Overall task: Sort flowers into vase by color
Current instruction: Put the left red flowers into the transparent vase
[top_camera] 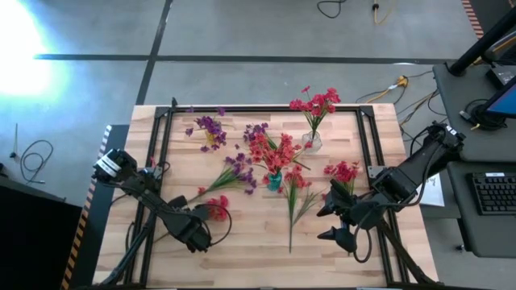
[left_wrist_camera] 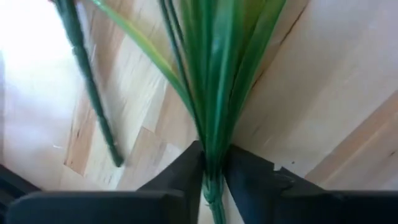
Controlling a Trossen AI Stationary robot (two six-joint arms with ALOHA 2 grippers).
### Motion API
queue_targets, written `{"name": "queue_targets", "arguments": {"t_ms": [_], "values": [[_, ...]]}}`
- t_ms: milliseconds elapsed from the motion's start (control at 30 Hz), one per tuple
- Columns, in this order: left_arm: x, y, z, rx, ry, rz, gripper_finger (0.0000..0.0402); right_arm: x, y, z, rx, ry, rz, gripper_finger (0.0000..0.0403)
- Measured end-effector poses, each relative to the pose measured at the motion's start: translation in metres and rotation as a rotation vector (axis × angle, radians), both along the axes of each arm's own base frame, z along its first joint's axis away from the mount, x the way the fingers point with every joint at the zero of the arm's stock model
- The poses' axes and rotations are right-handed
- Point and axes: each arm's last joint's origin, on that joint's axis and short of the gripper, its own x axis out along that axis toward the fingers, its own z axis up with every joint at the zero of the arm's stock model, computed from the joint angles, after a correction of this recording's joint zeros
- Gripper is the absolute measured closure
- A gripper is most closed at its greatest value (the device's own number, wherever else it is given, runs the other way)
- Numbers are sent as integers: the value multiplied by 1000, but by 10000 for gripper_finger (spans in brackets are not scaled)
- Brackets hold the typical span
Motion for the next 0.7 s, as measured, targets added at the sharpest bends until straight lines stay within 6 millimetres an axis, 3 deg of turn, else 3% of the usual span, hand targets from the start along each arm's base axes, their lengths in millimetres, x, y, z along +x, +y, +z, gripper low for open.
{"name": "queue_targets", "arguments": {"t_ms": [200,700], "values": [[0,0,6,34,29,13,396,0,0,0,-1,0,0,62],[4,-3,44,16,34,-55,401,0,0,0,-24,-11,21,62]]}}
